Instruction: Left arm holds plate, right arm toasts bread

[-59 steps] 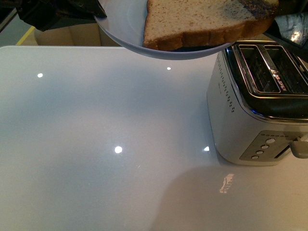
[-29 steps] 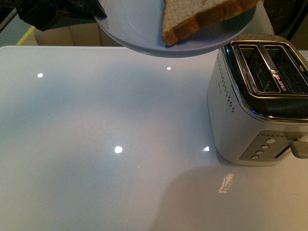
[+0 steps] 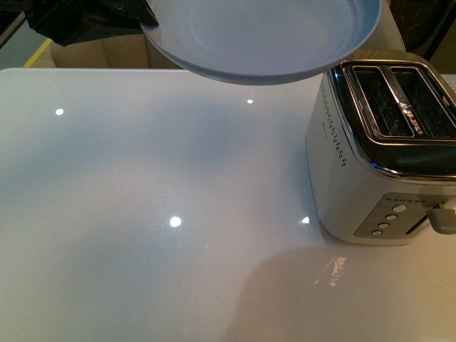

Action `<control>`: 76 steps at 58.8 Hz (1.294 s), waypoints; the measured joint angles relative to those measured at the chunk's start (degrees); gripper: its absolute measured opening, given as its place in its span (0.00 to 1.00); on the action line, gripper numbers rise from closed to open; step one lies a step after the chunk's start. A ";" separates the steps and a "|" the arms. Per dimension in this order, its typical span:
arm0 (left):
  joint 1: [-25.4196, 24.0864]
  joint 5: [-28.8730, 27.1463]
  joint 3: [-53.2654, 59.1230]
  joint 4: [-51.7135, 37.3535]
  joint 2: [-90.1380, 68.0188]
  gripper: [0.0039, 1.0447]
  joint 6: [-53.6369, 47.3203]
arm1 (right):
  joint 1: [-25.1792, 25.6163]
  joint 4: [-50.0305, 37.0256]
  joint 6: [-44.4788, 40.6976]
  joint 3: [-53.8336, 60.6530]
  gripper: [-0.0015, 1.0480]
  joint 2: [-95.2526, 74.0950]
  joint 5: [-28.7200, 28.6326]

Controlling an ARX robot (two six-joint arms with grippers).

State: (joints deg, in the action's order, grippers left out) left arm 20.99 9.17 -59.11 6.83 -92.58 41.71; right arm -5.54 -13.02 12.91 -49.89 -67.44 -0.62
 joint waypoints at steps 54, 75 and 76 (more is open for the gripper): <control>0.00 0.00 0.00 0.00 0.00 0.03 0.00 | -10.21 0.44 -17.88 2.91 0.03 -21.22 18.38; 0.00 0.00 0.00 0.00 0.00 0.03 0.00 | -10.62 -1.38 -16.52 4.74 0.11 -25.57 16.70; 0.00 0.00 0.00 0.00 0.00 0.03 0.00 | -10.51 -1.81 -16.17 4.94 0.15 -25.68 16.37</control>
State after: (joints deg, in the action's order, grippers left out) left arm 20.99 9.17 -59.11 6.83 -92.58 41.71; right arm -16.05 -14.83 -3.27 -44.95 -93.12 15.75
